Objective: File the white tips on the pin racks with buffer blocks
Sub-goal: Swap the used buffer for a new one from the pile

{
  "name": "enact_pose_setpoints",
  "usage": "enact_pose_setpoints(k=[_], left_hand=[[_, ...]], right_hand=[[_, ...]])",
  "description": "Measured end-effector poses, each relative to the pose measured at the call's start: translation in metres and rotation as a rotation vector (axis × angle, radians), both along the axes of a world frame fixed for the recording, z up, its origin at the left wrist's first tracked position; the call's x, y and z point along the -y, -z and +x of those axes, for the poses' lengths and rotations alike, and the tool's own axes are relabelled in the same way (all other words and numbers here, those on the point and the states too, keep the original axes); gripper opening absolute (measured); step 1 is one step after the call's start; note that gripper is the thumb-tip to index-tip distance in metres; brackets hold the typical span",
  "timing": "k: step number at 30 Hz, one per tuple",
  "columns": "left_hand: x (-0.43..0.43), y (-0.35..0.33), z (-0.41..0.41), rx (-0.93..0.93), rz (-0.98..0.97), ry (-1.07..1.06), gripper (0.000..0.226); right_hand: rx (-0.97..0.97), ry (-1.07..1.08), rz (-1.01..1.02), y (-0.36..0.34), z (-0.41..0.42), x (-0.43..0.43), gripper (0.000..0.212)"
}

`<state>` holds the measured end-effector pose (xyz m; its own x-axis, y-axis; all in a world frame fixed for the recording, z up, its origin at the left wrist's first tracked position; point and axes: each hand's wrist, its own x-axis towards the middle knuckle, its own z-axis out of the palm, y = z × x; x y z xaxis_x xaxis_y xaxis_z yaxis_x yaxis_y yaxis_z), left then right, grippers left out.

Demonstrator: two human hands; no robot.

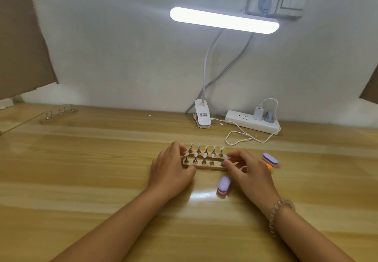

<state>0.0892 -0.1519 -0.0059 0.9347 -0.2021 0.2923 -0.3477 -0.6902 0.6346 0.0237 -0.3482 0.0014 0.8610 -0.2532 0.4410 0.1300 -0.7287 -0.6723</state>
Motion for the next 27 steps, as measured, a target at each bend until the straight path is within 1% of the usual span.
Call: enact_pose_setpoints(k=[2, 4, 10, 13, 16, 19, 21, 23, 25, 27], left_hand=[[0.000, 0.000, 0.000, 0.009, 0.045, 0.011, 0.034], [0.000, 0.000, 0.000, 0.033, 0.066, 0.032, 0.033], [-0.004, -0.002, -0.001, 0.016, -0.011, 0.098, 0.034], [-0.004, 0.000, 0.000, 0.028, -0.071, 0.124, 0.034], [-0.002, 0.002, 0.001, 0.055, -0.089, 0.127, 0.034], [-0.002, 0.003, 0.001, 0.042, -0.108, 0.134, 0.035], [-0.002, 0.003, 0.001, 0.013, -0.142, 0.153, 0.035], [-0.002, 0.001, 0.000, -0.005, -0.167, 0.161, 0.036], [-0.001, 0.000, -0.003, 0.013, -0.170, 0.168, 0.038], [0.000, -0.002, -0.011, 0.069, -0.158, 0.215, 0.041]], right_hand=[[-0.006, -0.003, 0.013, 0.001, 0.001, 0.000, 0.011], [-0.016, -0.006, -0.022, 0.001, 0.001, 0.000, 0.012], [-0.086, 0.040, -0.134, -0.001, 0.001, -0.003, 0.020], [-0.170, 0.061, -0.063, -0.002, 0.001, -0.003, 0.014], [-0.230, 0.007, 0.048, -0.009, 0.001, 0.000, 0.013], [-0.278, -0.031, 0.052, -0.014, -0.002, 0.003, 0.015], [-0.255, -0.014, -0.008, -0.020, -0.007, 0.006, 0.015], [-0.142, -0.005, -0.087, -0.030, -0.013, 0.014, 0.012], [-0.031, -0.027, -0.174, -0.043, -0.022, 0.027, 0.010], [0.011, 0.016, -0.217, -0.053, -0.034, 0.051, 0.011]])
